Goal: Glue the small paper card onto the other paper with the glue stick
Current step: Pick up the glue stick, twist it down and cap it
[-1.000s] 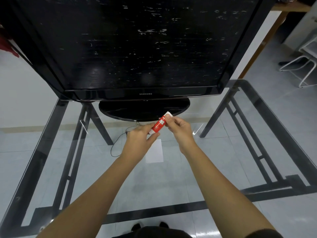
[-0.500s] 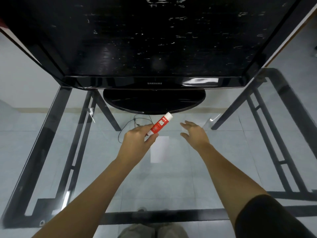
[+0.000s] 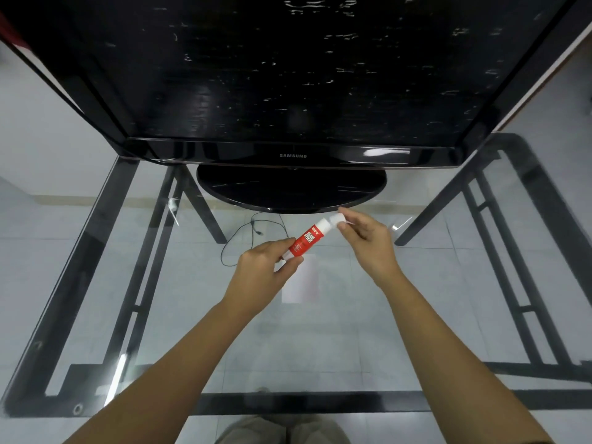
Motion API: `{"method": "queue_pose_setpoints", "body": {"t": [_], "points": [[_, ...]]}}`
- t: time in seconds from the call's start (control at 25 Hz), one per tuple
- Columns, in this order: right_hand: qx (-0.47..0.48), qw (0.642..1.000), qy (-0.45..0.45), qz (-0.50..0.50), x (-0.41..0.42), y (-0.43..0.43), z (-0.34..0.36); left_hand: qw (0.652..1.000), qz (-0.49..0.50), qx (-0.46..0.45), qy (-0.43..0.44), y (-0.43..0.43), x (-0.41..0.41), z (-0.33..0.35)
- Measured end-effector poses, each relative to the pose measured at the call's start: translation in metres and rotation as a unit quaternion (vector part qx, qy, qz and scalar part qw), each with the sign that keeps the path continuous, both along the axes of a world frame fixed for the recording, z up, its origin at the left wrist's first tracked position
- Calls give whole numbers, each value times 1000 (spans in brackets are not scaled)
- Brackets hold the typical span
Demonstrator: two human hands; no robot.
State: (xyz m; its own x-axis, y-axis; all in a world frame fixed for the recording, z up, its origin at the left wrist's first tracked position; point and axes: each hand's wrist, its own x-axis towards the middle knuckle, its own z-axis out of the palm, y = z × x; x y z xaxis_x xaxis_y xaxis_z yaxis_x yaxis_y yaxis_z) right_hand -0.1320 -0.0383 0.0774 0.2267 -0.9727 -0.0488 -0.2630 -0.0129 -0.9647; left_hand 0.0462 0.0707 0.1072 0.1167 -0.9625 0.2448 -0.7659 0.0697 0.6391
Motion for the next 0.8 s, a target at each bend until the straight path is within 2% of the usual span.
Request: {"method": "queue_pose_setpoints", "body": {"t": [0.12,0.2,0.56,0.8], "points": [[42,996,-83,-3,-9,22,17,1000,-13,-9,21,2,-7,3],[44,994,-99,-7,-12,30,22,999,-30,-12,12,4,-9,3],[7,998,-32,50,-11,43,33,998,-53,-5,-27,12,-4,5],[23,997,-45,53,-3,52,30,998,-43,-6,-38,17,-2,0]]}}
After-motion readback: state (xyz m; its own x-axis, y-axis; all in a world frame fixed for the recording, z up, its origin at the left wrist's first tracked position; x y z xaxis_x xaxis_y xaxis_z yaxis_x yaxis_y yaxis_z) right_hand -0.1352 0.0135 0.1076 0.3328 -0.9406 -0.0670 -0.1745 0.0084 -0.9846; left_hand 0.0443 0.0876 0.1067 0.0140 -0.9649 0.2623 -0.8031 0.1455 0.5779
